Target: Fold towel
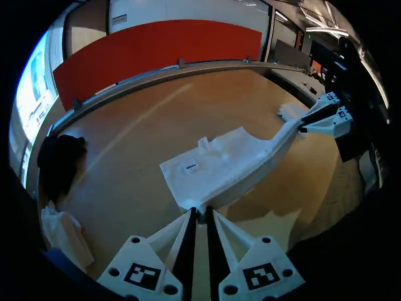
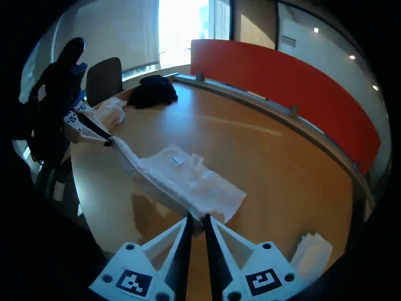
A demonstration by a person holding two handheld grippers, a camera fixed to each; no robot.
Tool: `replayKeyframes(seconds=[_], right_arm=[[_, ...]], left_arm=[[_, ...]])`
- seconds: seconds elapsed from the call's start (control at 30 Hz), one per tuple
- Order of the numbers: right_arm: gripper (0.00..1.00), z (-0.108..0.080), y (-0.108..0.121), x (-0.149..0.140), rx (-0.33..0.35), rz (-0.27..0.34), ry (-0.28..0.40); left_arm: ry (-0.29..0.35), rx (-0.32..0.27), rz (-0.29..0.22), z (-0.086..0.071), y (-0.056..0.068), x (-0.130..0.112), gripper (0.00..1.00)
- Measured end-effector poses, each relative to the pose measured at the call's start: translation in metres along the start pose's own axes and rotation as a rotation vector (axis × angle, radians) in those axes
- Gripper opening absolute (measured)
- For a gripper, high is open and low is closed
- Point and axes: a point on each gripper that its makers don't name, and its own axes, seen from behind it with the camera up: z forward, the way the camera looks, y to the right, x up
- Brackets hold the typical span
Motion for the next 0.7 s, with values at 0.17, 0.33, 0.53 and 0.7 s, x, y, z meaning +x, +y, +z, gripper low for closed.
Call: replayKeyframes(seconds=[0.17,0.33,0.53,0.7], right_arm=[[0.18,0.012,0.007,-0.003,-0.011,0.013,-0.018],[0.18,0.027,0.018,-0.002,-0.025,0.023,-0.029],[0.18,0.043,0.029,-0.003,-0.034,0.03,-0.046],[0.18,0.054,0.036,-0.006,-0.037,0.043,-0.061]], left_arm=[[0.001,0.012,0.008,0.014,-0.007,0.005,0.14],[0.001,0.018,0.018,0.032,-0.014,0.01,0.14],[-0.006,0.025,0.023,0.052,-0.025,0.012,0.14],[-0.01,0.024,0.023,0.066,-0.031,0.015,0.14]])
